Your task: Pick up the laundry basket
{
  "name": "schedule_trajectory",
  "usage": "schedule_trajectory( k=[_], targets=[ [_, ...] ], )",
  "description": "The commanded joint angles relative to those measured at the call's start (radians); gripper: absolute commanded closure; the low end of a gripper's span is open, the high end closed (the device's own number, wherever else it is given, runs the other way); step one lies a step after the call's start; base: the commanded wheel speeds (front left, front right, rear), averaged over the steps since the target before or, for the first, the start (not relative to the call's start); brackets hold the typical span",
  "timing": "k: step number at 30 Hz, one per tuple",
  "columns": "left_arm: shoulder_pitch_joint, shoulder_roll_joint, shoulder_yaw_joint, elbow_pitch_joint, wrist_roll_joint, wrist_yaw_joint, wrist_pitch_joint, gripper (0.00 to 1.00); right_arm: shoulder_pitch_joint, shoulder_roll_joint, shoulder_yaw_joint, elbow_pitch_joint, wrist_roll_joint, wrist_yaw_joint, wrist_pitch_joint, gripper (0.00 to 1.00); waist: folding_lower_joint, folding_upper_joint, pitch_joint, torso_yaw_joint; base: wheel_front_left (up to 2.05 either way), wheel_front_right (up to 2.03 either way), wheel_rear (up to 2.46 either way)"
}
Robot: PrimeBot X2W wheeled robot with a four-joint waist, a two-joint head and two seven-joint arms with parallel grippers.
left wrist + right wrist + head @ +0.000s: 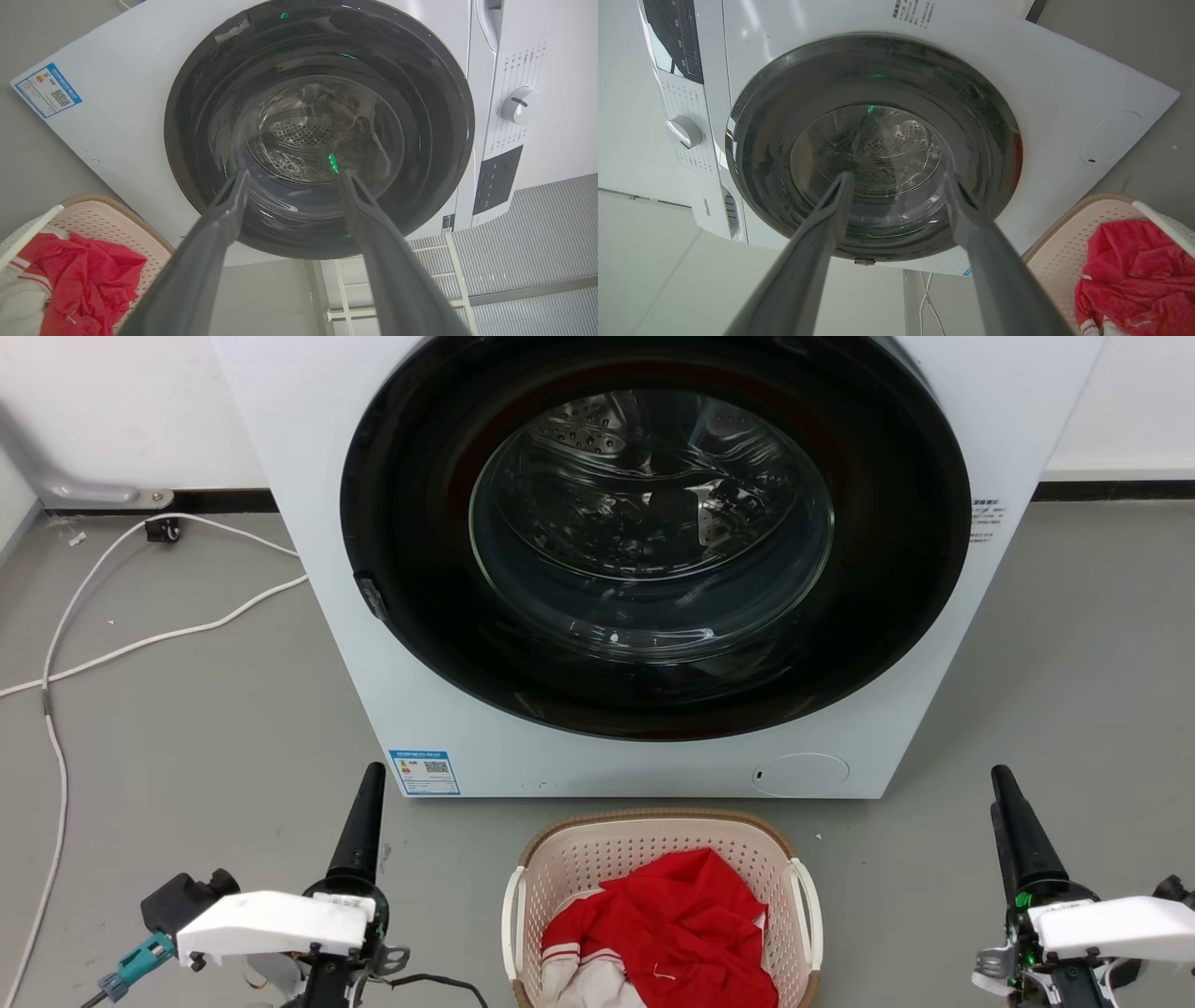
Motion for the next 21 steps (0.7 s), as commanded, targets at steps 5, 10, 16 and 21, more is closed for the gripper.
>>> schedule_trajectory(
  k=[5,10,16,21],
  targets=[
    [-0.019,0.003,-0.026,-0.03,0.132,0.004,-0.024,0.0,0.0,-0.005,0.01,-0.036,-0.127,0.0,-0.018,0.0,0.0,0.0,-0.001,0.0,0.0,0.0,0.0],
    [-0.014,0.003,-0.047,-0.037,0.241,0.019,-0.043,0.0,0.008,-0.001,0.013,-0.058,-0.246,0.0,-0.025,0.0,0.0,0.0,-0.003,-0.001,0.0,0.0,0.0],
    [-0.008,0.003,-0.069,-0.042,0.369,0.031,-0.065,0.0,0.02,0.002,0.019,-0.094,-0.388,0.0,-0.031,0.0,0.0,0.0,-0.005,-0.001,0.0,0.0,0.0],
    [-0.004,0.003,-0.085,-0.044,0.463,0.037,-0.082,0.0,0.029,0.004,0.02,-0.119,-0.492,0.0,-0.03,0.0,0.0,0.0,-0.006,-0.001,0.0,0.0,0.0]
  ],
)
